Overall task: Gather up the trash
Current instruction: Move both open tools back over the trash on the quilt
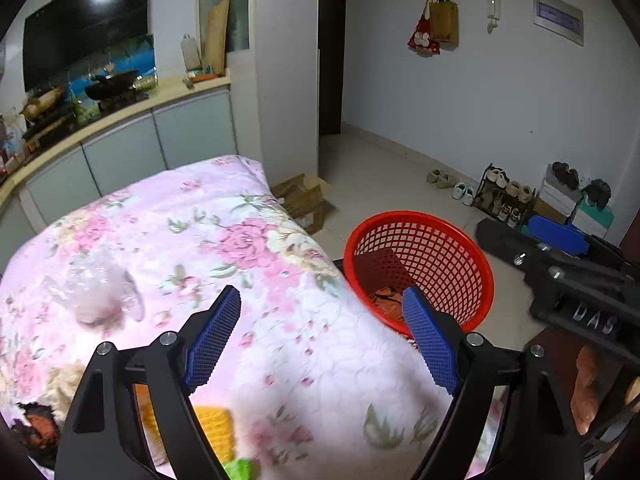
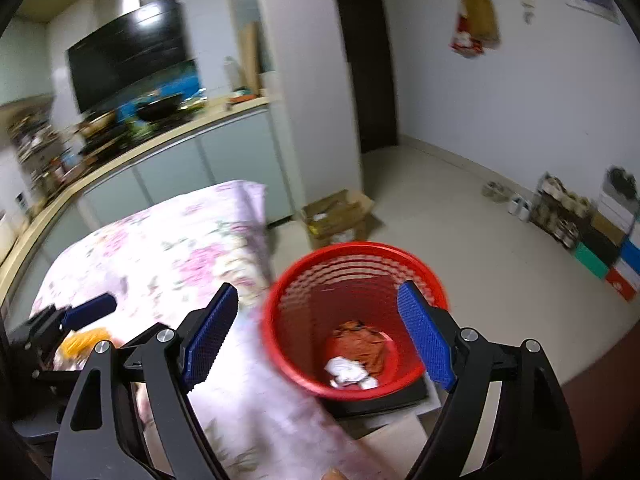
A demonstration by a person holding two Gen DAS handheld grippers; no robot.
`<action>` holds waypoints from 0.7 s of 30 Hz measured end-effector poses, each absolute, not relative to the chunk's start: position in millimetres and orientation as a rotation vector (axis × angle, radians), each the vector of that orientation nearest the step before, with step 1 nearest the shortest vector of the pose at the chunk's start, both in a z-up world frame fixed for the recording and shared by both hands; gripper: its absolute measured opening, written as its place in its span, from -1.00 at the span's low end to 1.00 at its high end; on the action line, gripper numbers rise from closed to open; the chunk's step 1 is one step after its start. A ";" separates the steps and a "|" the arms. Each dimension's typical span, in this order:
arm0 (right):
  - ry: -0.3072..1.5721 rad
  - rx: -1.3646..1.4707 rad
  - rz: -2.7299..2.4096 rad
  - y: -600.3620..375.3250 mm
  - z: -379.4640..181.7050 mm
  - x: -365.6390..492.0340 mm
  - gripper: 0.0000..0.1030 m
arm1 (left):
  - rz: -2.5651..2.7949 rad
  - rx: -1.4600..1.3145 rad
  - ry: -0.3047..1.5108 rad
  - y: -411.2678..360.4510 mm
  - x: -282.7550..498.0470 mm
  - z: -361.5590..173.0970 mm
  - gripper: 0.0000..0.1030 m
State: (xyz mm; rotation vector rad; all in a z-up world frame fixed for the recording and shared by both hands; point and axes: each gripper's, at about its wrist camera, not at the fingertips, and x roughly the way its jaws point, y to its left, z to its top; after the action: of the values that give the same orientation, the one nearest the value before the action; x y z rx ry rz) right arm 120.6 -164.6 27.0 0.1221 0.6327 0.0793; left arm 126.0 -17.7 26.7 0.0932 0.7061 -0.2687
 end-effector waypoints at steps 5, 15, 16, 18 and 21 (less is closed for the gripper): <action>0.599 0.095 0.159 -142.6 30.2 100.4 0.57 | -0.226 0.089 0.700 10.8 104.9 35.8 0.59; 0.618 0.079 0.228 -104.1 22.8 88.1 0.62 | -0.040 0.064 0.708 102.1 67.0 34.3 0.61; 0.623 0.077 0.232 -101.5 22.9 88.3 0.62 | -0.015 0.052 0.713 114.8 62.8 32.5 0.61; 0.629 0.070 0.237 -95.5 23.1 88.6 0.62 | 0.033 0.034 0.721 137.9 54.8 29.4 0.61; 0.636 0.061 0.247 -88.7 24.2 89.4 0.62 | 0.097 0.010 0.723 167.0 44.1 28.1 0.61</action>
State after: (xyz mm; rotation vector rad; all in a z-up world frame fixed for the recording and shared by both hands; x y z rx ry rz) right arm 89.4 -88.7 24.2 0.0612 0.6356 0.2470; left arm 44.1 167.0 28.1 0.0097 0.7229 0.0975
